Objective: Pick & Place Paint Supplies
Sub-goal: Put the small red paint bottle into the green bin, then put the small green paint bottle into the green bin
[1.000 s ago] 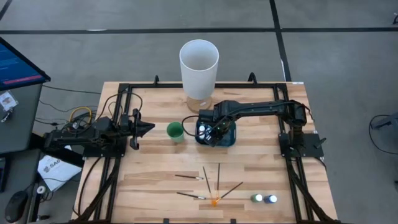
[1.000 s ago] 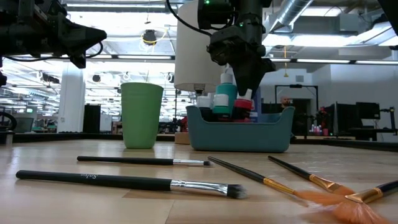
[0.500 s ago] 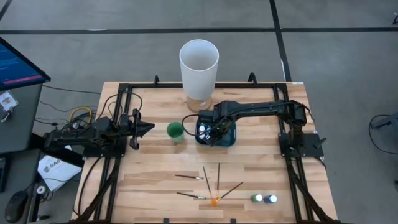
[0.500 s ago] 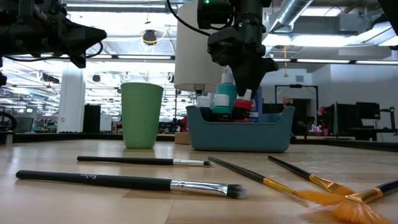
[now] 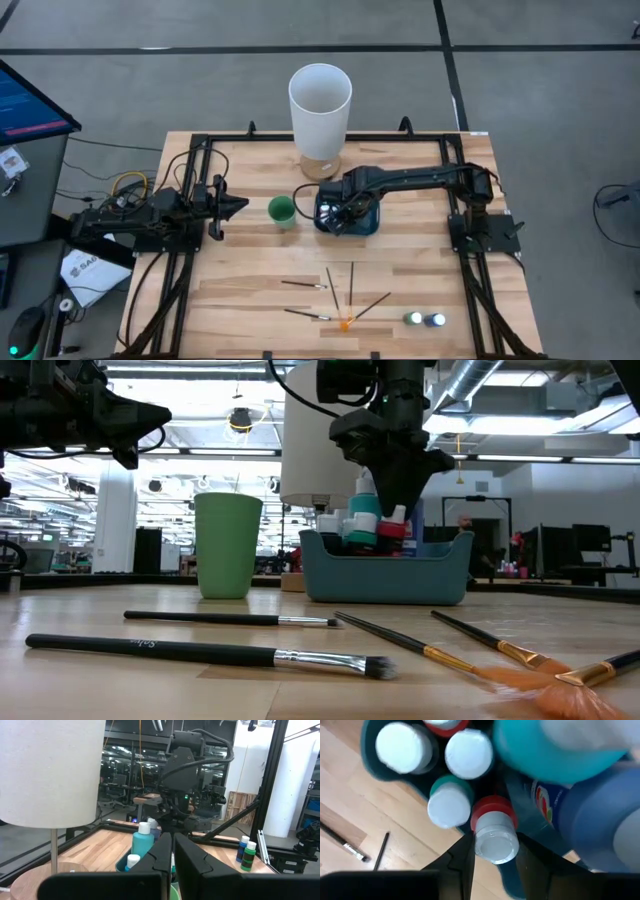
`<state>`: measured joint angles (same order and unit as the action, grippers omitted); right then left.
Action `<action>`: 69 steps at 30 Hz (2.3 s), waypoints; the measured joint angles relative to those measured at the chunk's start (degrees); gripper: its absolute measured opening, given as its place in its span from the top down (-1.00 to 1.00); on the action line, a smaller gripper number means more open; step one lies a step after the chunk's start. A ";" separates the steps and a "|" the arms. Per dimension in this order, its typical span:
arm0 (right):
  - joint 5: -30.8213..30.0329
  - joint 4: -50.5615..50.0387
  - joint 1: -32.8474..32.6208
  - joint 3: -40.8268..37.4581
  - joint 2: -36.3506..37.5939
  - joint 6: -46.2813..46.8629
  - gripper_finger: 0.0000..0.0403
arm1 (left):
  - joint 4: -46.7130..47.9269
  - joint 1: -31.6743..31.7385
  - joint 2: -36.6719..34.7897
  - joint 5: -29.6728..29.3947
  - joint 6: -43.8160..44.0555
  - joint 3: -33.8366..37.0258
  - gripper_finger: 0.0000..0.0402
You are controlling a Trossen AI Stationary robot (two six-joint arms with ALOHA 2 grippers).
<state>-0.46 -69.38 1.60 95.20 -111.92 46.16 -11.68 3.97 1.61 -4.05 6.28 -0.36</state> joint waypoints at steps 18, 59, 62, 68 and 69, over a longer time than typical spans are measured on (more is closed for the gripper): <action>0.62 -0.83 -0.87 -0.04 -1.85 1.46 0.43 | -0.02 0.01 0.00 0.00 -0.02 0.00 0.96; 0.40 0.94 -0.82 0.13 -1.12 -0.69 -0.01 | -0.46 0.00 0.02 0.02 -0.02 0.00 0.96; 0.40 0.95 -0.82 0.13 -0.19 -0.69 0.02 | -0.56 0.01 0.02 0.02 -0.02 0.00 0.96; 0.38 0.75 -0.82 0.11 0.82 -0.69 0.05 | -0.93 0.00 0.00 0.02 0.00 0.00 0.96; 0.38 0.13 -0.82 0.08 1.32 -0.81 0.05 | -0.96 0.00 0.00 0.02 0.00 0.00 0.96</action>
<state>-0.08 -69.26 0.78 95.28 -110.60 45.35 -12.64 3.97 1.61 -4.03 6.28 -0.36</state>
